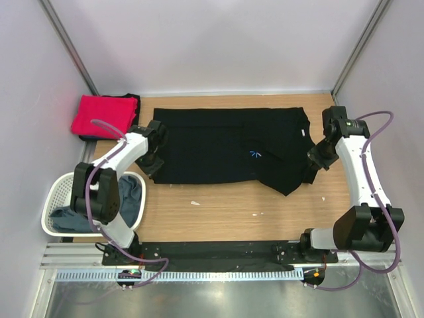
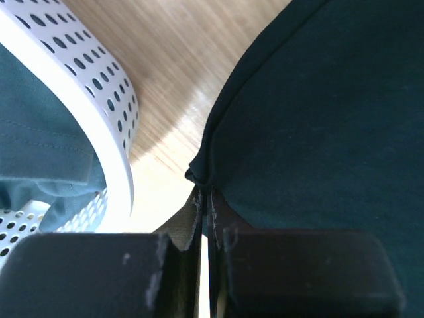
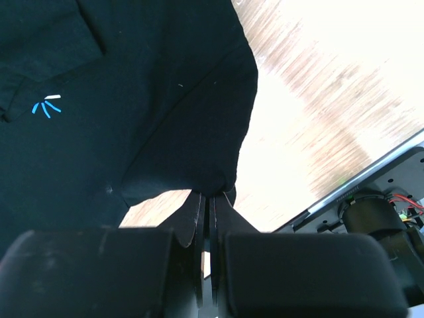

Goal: Fold and stack the t-shirts
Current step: Fold the tshirt

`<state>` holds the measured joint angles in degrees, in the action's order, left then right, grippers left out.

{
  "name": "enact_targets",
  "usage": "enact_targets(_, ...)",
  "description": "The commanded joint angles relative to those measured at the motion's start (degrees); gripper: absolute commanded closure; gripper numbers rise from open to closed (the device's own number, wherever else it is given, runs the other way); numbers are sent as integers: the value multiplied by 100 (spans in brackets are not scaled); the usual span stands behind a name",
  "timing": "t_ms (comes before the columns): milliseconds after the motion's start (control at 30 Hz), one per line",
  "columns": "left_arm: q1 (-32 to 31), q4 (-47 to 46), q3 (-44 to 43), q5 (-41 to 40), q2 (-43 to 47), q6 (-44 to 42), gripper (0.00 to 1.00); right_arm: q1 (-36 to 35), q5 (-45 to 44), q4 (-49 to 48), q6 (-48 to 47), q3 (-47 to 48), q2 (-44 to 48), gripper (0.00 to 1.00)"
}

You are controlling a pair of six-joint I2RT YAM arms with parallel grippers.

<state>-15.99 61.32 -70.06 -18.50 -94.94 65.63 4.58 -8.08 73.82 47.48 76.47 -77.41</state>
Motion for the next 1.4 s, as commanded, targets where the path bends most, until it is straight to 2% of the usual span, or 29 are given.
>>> enact_targets(0,26,56,107,-285,-156,73,100,78,139,-157,-213,-44,-37,99)
enact_targets(300,26,99,-218,-285,-482,64,100,184,315,-623,-538,386,-635,99)
enact_targets(600,26,398,-1167,-531,-991,161,100,289,289,-1308,-688,1141,-1416,99)
enact_targets(867,43,653,-1984,-1014,-1439,152,100,307,70,-1511,-995,2047,-2251,99)
enact_targets(1133,61,741,-2985,-1516,-2072,-260,100,298,122,-1801,-1092,2601,-2955,99)
enact_targets(1367,69,601,-3303,-1683,-2415,-507,100,289,201,-1828,-1364,3198,-3649,99)
